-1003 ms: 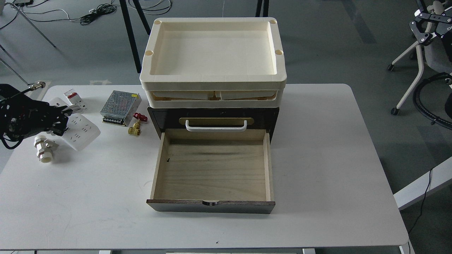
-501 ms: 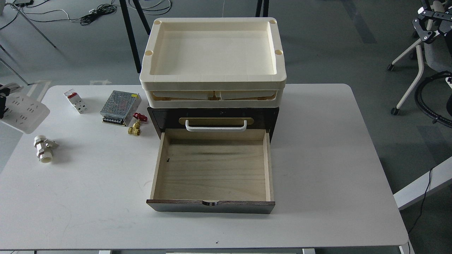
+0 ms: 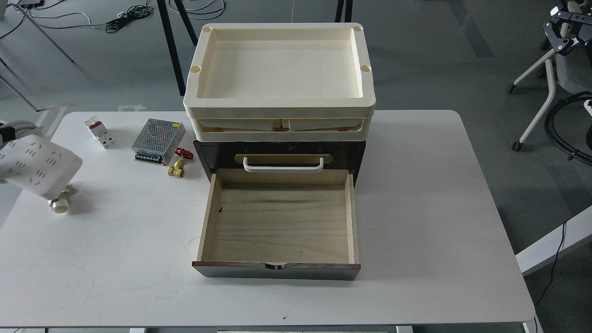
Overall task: Put charging cable into cabinet
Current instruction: 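Lift the power strip with the left gripper off the table, then carry the power strip with the left gripper over the open drawer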
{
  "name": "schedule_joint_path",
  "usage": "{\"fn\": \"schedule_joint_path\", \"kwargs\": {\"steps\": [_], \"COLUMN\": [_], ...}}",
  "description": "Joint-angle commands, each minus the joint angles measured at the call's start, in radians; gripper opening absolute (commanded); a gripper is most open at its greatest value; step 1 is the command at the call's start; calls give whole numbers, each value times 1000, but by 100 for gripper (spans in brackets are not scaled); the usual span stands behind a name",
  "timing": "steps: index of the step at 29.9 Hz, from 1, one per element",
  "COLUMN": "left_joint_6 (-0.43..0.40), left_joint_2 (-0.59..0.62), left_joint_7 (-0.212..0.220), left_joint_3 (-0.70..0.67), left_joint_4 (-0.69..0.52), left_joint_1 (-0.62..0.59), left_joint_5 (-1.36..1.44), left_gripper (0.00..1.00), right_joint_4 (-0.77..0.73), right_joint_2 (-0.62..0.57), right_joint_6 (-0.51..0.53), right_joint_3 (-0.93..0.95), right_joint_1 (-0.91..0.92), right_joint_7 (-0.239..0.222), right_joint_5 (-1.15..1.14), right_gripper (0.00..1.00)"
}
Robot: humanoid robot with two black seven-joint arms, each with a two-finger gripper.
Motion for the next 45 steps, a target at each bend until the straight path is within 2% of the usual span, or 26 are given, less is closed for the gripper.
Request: {"fn": "schedule_joint_path", "kwargs": {"steps": [1, 5, 12, 17, 22, 28, 35, 41, 45], "left_joint_6": [-60, -135, -267, -284, -341, -344, -344, -350, -350], "left_joint_2": [15, -20, -169, -284, -382, -520, -655, -824, -861], "left_joint_7": [0, 0, 0, 0, 0, 0, 0, 0, 0], "left_joint_3": [3, 8, 2, -3, -55, -69, -66, -58, -58], "left_joint_4": [-148, -229, -240, -241, -241, -231, -150, 11, 59], "left_joint_1": [5, 5, 1, 1, -7, -2, 8, 27, 36], "left_joint_5": [-22, -91, -211, -304, -390, -415, -444, -446, -447], "left_gripper": [0, 0, 0, 0, 0, 0, 0, 0, 0], "right_joint_4": [-4, -5, -10, -11, -13, -13, -14, -14, -24], "right_joint_2": [0, 2, 2, 0, 0, 3, 3, 3, 2], "right_joint_6": [0, 0, 0, 0, 0, 0, 0, 0, 0], "right_joint_3": [1, 6, 4, 4, 3, 1, 1, 1, 1], "right_joint_1": [10, 12, 10, 10, 10, 4, 1, 0, 1], "right_joint_7": [0, 0, 0, 0, 0, 0, 0, 0, 0], "right_joint_5": [0, 0, -2, -2, -2, -2, -2, -2, -2], "right_gripper": [99, 99, 99, 99, 99, 99, 99, 99, 99]}}
